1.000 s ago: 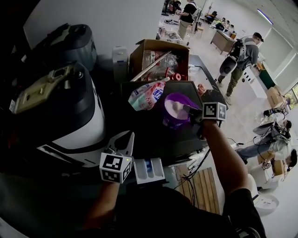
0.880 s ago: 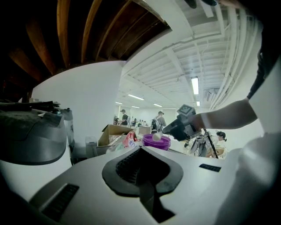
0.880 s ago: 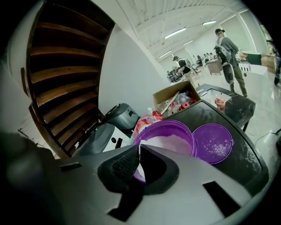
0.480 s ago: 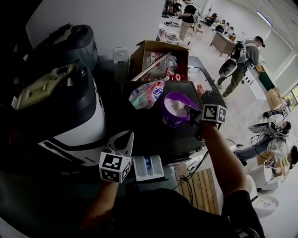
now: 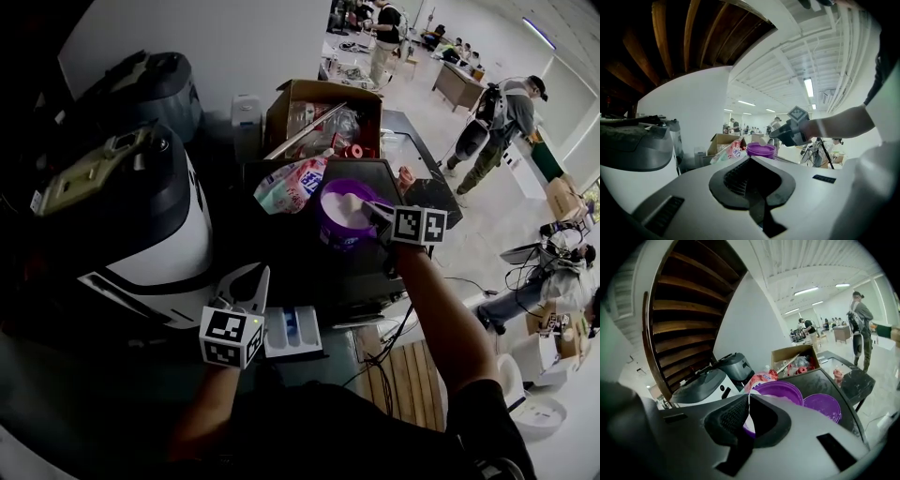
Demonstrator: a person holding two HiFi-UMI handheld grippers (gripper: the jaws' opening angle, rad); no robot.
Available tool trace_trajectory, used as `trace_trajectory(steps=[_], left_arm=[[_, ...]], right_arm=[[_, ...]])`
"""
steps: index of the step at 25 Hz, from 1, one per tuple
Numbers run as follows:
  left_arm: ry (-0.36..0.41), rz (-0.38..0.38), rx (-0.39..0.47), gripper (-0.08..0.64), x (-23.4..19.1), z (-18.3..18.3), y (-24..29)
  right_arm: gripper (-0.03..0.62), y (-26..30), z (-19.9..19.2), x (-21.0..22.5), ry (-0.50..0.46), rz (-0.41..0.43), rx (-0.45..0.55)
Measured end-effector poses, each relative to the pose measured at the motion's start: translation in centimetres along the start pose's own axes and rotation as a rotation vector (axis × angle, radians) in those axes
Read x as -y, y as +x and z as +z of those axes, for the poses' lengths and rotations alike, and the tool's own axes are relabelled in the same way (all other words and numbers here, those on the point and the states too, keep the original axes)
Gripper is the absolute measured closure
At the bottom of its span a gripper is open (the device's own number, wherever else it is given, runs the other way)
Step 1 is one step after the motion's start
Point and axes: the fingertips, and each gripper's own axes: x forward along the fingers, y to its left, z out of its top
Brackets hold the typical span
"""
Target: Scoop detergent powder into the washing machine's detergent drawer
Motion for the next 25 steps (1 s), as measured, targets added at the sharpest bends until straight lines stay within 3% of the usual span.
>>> trace_trajectory(steps=[3, 10, 15, 20, 25], left_arm=[[0.0, 0.006, -0.005, 0.558, 1.0, -0.2, -0.3], [0.002, 0.032, 0.002, 0.558, 2.8, -0.1, -1.1], [-0.018, 0.059, 0.006, 0.558, 3.9, 0.0, -1.5], [-0.031, 0.083, -0.002, 0.558, 5.0, -0.6, -1.9], [-0.052, 0.108, -0.033, 0.558, 5.7, -2.1, -2.0]], right_arm=[[0.572, -0.4, -0.3, -0.2, -0.067, -0.017, -0.003], [0.572, -1.3, -0.4, -0.4, -0.12, -0.007, 0.005], [0.572, -1.4, -0.5, 0.8, -0.022, 0.01, 0.023], [0.572, -0.6, -1.2, 2.4, -0.06, -0.031, 0.0], [0.572, 0.3, -1.5, 3.8, 0.125, 0.026, 0.018]])
